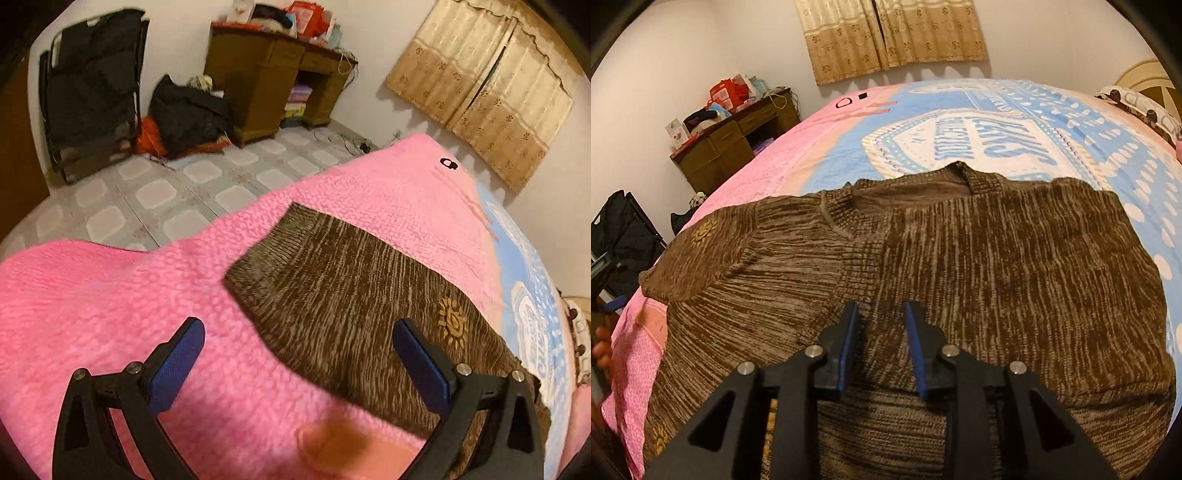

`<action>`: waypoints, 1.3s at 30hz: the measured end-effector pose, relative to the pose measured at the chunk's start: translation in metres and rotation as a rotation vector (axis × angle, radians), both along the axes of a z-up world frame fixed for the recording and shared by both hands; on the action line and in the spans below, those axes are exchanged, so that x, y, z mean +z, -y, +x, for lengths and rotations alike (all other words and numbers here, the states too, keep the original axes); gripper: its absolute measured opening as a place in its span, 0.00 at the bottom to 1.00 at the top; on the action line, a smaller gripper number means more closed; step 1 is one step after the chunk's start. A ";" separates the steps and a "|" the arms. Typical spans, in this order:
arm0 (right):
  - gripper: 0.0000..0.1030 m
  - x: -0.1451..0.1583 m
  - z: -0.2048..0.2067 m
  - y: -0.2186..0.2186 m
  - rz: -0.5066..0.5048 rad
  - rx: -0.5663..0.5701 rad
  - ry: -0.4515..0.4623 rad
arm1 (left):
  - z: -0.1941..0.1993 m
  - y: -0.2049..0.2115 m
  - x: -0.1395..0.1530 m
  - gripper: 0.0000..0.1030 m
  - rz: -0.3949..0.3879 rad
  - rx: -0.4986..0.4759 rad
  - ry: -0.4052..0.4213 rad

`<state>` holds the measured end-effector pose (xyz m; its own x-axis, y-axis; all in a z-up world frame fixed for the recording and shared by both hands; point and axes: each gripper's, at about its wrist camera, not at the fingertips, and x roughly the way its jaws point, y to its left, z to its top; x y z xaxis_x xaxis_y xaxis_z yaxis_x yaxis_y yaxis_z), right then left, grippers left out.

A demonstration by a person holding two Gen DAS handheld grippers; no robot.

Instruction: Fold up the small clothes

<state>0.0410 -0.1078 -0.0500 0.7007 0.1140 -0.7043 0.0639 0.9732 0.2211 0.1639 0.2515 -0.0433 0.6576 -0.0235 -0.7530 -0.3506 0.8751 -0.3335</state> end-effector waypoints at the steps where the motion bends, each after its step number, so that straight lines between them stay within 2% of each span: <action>1: 0.31 0.000 0.000 0.000 0.001 0.002 0.000 | 0.003 -0.001 -0.006 0.95 -0.019 0.007 -0.009; 2: 0.32 0.000 0.000 0.000 0.003 0.004 0.001 | 0.004 -0.002 -0.009 0.94 -0.027 0.019 -0.010; 5: 0.33 0.000 0.001 0.000 0.004 0.007 0.001 | 0.001 -0.001 -0.009 0.79 0.002 0.051 0.007; 7: 0.34 0.000 0.001 -0.001 0.005 0.008 0.002 | 0.000 -0.005 -0.009 0.62 0.012 0.074 0.012; 8: 0.34 0.000 0.001 0.000 0.006 0.009 0.002 | -0.002 -0.008 -0.011 0.57 0.010 0.092 0.016; 10: 0.35 0.000 0.001 0.000 0.009 0.010 0.003 | -0.004 -0.015 -0.014 0.35 -0.002 0.128 0.025; 12: 0.35 0.000 0.001 0.000 0.010 0.011 0.005 | -0.006 -0.023 -0.018 0.24 -0.024 0.154 0.028; 14: 0.36 0.000 0.001 0.000 0.013 0.011 0.006 | -0.008 -0.026 -0.017 0.21 -0.038 0.148 0.030; 16: 0.36 0.000 0.001 0.000 0.013 0.011 0.006 | -0.003 -0.025 -0.013 0.13 -0.041 0.129 0.029; 21: 0.36 0.001 -0.001 0.001 0.005 -0.004 0.015 | 0.006 -0.017 -0.002 0.11 -0.024 0.103 0.027; 24: 0.38 0.005 -0.006 0.005 0.010 -0.035 0.047 | 0.007 -0.007 0.016 0.11 -0.002 0.086 0.070; 26: 0.39 0.008 -0.010 0.010 0.029 -0.045 0.072 | 0.007 0.014 0.034 0.11 0.048 0.037 0.107; 30: 0.40 0.023 -0.029 0.027 0.079 -0.140 0.142 | -0.003 0.074 0.074 0.11 0.151 -0.110 0.214; 33: 0.48 0.033 -0.045 0.039 0.101 -0.187 0.165 | -0.024 0.133 0.092 0.11 0.208 -0.243 0.286; 36: 0.52 0.044 -0.066 0.051 0.069 -0.234 0.179 | -0.046 0.198 0.093 0.11 0.265 -0.393 0.325; 37: 0.58 0.044 -0.072 0.055 0.069 -0.245 0.181 | -0.055 0.224 0.088 0.11 0.276 -0.458 0.330; 39: 0.60 0.045 -0.084 0.065 0.078 -0.272 0.181 | -0.067 0.264 0.073 0.11 0.300 -0.560 0.320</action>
<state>-0.0435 -0.1725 -0.0054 0.8258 -0.0463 -0.5620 0.2722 0.9056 0.3254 0.0964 -0.0126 0.0302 0.7975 -0.2447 -0.5515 0.2534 0.9654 -0.0618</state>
